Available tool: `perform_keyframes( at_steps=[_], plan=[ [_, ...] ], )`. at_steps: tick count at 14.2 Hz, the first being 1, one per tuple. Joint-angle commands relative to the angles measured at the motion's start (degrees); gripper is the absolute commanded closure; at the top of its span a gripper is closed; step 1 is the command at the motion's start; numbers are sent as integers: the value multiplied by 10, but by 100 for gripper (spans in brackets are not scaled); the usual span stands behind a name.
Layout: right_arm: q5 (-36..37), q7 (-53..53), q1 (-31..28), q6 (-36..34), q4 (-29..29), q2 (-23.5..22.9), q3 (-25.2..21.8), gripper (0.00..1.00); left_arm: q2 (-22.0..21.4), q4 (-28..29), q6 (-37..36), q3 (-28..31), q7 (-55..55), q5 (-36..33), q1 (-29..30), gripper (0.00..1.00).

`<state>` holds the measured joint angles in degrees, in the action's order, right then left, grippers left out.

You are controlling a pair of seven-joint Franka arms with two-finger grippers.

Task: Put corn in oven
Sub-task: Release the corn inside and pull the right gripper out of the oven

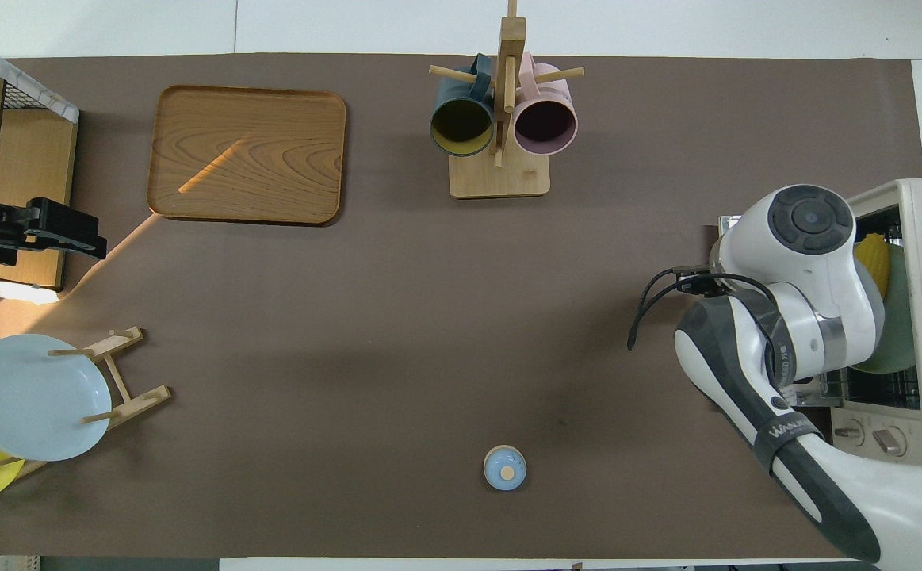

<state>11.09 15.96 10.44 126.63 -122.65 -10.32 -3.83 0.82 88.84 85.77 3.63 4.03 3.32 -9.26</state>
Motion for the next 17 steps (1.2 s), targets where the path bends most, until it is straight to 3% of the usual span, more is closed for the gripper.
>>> perform_keyframes(
  at_steps=[1, 6, 11, 13, 17],
  plan=[
    [-12, 28, 7, 14, 0, -25, 1, 100, -13, 15, 5, -1, -3, -14, 2, 0],
    [12, 31, 9, -49, 14, -27, 0, 100, -13, 15, 5, -2, -3, -14, 2, 0],
    [102, 31, 8, -105, 20, -23, -1, 100, -13, 15, 5, -1, -3, -14, 2, 0],
    [135, 23, 7, -153, 50, -21, 0, 100, -13, 15, 5, -2, -3, -14, 2, 0],
    [139, -93, -29, -248, 104, 30, -7, 100, -13, 15, 5, -1, -2, -14, 2, 0]
  ],
)
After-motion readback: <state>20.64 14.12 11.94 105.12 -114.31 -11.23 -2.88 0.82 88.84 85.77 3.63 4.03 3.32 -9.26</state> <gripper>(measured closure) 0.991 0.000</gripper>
